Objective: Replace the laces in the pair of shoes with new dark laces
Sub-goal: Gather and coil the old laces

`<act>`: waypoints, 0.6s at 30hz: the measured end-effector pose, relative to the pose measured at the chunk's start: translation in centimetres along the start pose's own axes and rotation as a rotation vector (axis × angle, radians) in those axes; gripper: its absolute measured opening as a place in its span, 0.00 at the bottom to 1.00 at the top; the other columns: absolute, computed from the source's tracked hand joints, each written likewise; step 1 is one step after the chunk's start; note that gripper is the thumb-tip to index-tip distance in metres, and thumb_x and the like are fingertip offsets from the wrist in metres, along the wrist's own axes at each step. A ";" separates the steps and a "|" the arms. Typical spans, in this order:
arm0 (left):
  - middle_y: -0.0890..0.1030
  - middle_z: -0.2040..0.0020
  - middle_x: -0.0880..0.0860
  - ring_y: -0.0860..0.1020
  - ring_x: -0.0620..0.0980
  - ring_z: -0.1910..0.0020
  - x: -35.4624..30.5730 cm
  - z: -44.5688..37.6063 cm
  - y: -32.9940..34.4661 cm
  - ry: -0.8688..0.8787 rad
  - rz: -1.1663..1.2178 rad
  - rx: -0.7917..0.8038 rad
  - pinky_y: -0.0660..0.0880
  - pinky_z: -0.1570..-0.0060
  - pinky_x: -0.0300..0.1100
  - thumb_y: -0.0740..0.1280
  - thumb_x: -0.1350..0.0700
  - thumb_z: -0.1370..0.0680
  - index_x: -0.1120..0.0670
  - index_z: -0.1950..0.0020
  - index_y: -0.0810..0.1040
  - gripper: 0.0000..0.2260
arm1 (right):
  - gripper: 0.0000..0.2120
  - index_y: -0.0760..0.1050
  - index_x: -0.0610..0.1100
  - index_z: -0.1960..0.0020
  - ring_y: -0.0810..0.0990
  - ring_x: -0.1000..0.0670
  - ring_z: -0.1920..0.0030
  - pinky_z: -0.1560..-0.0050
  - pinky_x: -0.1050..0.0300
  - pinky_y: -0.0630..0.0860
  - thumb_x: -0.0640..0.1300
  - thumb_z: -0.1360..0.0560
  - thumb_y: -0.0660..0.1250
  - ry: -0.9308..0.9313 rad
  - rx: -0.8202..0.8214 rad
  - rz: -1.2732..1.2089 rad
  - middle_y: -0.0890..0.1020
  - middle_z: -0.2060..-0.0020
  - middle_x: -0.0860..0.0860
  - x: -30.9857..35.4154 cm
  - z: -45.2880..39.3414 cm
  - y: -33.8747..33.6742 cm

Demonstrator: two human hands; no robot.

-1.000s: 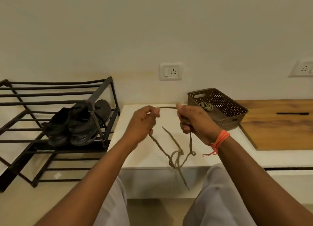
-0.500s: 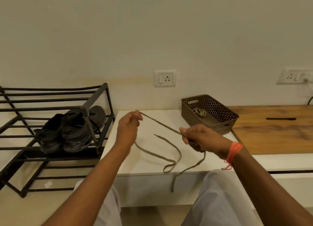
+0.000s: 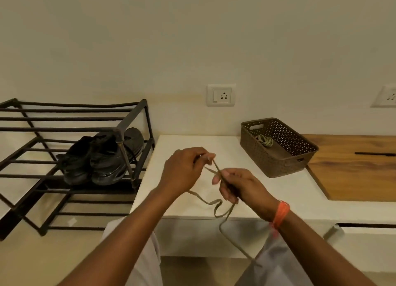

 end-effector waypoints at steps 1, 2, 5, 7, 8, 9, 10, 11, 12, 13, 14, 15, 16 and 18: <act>0.80 0.66 0.43 0.77 0.42 0.66 0.8 0.5 0.7 -0.050 0.088 0.017 0.76 0.62 0.47 0.60 0.39 0.21 0.46 0.61 0.80 0.16 | 0.19 0.77 0.37 0.56 0.68 0.51 0.77 0.75 0.62 0.65 0.46 0.17 0.53 0.027 0.092 -0.231 0.73 0.74 0.45 0.9 0.4 1.2; 0.79 0.68 0.43 0.76 0.43 0.68 0.9 1.4 1.9 -0.087 0.197 0.027 0.75 0.62 0.46 0.59 0.38 0.22 0.46 0.62 0.79 0.17 | 0.20 0.77 0.38 0.58 0.67 0.53 0.77 0.76 0.63 0.63 0.47 0.18 0.53 0.018 0.137 -0.486 0.71 0.75 0.47 2.7 0.3 1.7; 0.78 0.65 0.41 0.77 0.39 0.63 -1.9 5.8 7.1 -0.125 0.421 0.234 0.75 0.55 0.41 0.57 0.44 0.20 0.48 0.60 0.80 0.16 | 0.17 0.76 0.40 0.59 0.73 0.53 0.73 0.71 0.64 0.71 0.45 0.19 0.54 -0.192 -0.132 -0.715 0.76 0.72 0.49 6.8 -1.8 -2.8; 0.79 0.62 0.42 0.78 0.39 0.57 -4.4 7.7 8.4 -0.110 0.505 0.352 0.75 0.47 0.40 0.58 0.47 0.18 0.51 0.59 0.80 0.16 | 0.16 0.75 0.36 0.55 0.78 0.50 0.67 0.63 0.59 0.76 0.45 0.17 0.55 -0.290 -0.331 -0.190 0.81 0.67 0.45 7.5 -2.3 -5.6; 0.79 0.63 0.43 0.78 0.40 0.58 -4.5 7.1 7.4 -0.116 0.560 0.325 0.75 0.47 0.40 0.59 0.49 0.18 0.51 0.60 0.80 0.15 | 0.20 0.75 0.34 0.55 0.80 0.47 0.64 0.60 0.56 0.77 0.49 0.18 0.55 -0.248 -0.284 0.057 0.82 0.64 0.42 6.9 -2.2 -5.2; 0.79 0.64 0.44 0.78 0.41 0.60 -3.8 5.9 5.7 -0.130 0.612 0.253 0.75 0.49 0.40 0.60 0.51 0.18 0.52 0.62 0.79 0.15 | 0.27 0.76 0.34 0.54 0.80 0.46 0.62 0.57 0.52 0.77 0.57 0.19 0.53 -0.144 -0.143 0.196 0.83 0.62 0.40 5.2 -1.8 -3.9; 0.79 0.66 0.46 0.77 0.43 0.62 -2.4 4.1 3.6 -0.150 0.626 0.150 0.75 0.51 0.41 0.61 0.52 0.19 0.53 0.63 0.79 0.15 | 0.34 0.77 0.33 0.54 0.81 0.44 0.61 0.55 0.50 0.78 0.63 0.21 0.49 0.001 0.049 0.232 0.82 0.60 0.37 3.0 -0.7 -2.0; 0.78 0.67 0.48 0.76 0.45 0.64 -0.9 2.6 1.8 -0.181 0.609 0.056 0.73 0.54 0.43 0.61 0.52 0.19 0.53 0.65 0.78 0.16 | 0.39 0.77 0.32 0.53 0.81 0.44 0.61 0.55 0.50 0.78 0.66 0.22 0.44 0.132 0.238 0.207 0.82 0.60 0.36 1.3 1.1 0.0; 0.76 0.68 0.51 0.74 0.46 0.65 0.6 1.5 0.6 -0.227 0.567 -0.007 0.71 0.57 0.43 0.61 0.51 0.18 0.53 0.66 0.76 0.17 | 0.39 0.76 0.32 0.53 0.80 0.45 0.64 0.58 0.54 0.78 0.64 0.21 0.41 0.185 0.382 0.131 0.82 0.62 0.38 0.9 2.9 2.0; 0.75 0.69 0.51 0.73 0.47 0.67 1.6 0.8 0.4 -0.263 0.558 -0.039 0.70 0.59 0.43 0.61 0.50 0.18 0.53 0.66 0.76 0.17 | 0.35 0.76 0.34 0.55 0.78 0.49 0.69 0.63 0.58 0.76 0.61 0.19 0.42 0.165 0.470 0.005 0.80 0.66 0.41 1.9 3.9 3.4; 0.75 0.69 0.51 0.72 0.47 0.67 2.0 0.9 1.2 -0.306 0.583 -0.016 0.69 0.58 0.44 0.61 0.50 0.18 0.54 0.65 0.76 0.17 | 0.28 0.75 0.36 0.57 0.74 0.52 0.73 0.68 0.61 0.71 0.56 0.18 0.47 0.078 0.503 -0.154 0.78 0.71 0.46 4.2 4.1 4.4; 0.75 0.69 0.52 0.72 0.49 0.67 1.4 1.6 2.8 -0.339 0.649 0.050 0.69 0.58 0.45 0.61 0.51 0.18 0.56 0.64 0.77 0.17 | 0.22 0.74 0.39 0.59 0.70 0.55 0.76 0.72 0.64 0.66 0.51 0.17 0.51 -0.016 0.485 -0.315 0.74 0.75 0.49 6.6 3.7 4.7; 0.76 0.70 0.52 0.72 0.49 0.68 0.2 2.9 5.0 -0.362 0.701 0.164 0.69 0.60 0.44 0.60 0.51 0.18 0.57 0.62 0.78 0.16 | 0.19 0.73 0.40 0.61 0.67 0.56 0.77 0.74 0.64 0.63 0.49 0.17 0.53 -0.070 0.388 -0.443 0.71 0.76 0.50 8.3 2.6 3.8; 0.74 0.74 0.51 0.70 0.46 0.74 -3.3 6.9 8.8 -0.374 0.719 0.390 0.68 0.67 0.38 0.55 0.50 0.16 0.55 0.59 0.79 0.19 | 0.19 0.72 0.41 0.62 0.69 0.54 0.77 0.74 0.64 0.64 0.48 0.17 0.53 -0.125 0.103 -0.446 0.72 0.75 0.48 9.5 0.0 0.5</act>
Point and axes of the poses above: each hand's wrist, its own z-axis away from the middle knuckle, its own y-axis out of the palm, x = y × z, the point moved 9 cm from there along -z, towards the middle knuckle
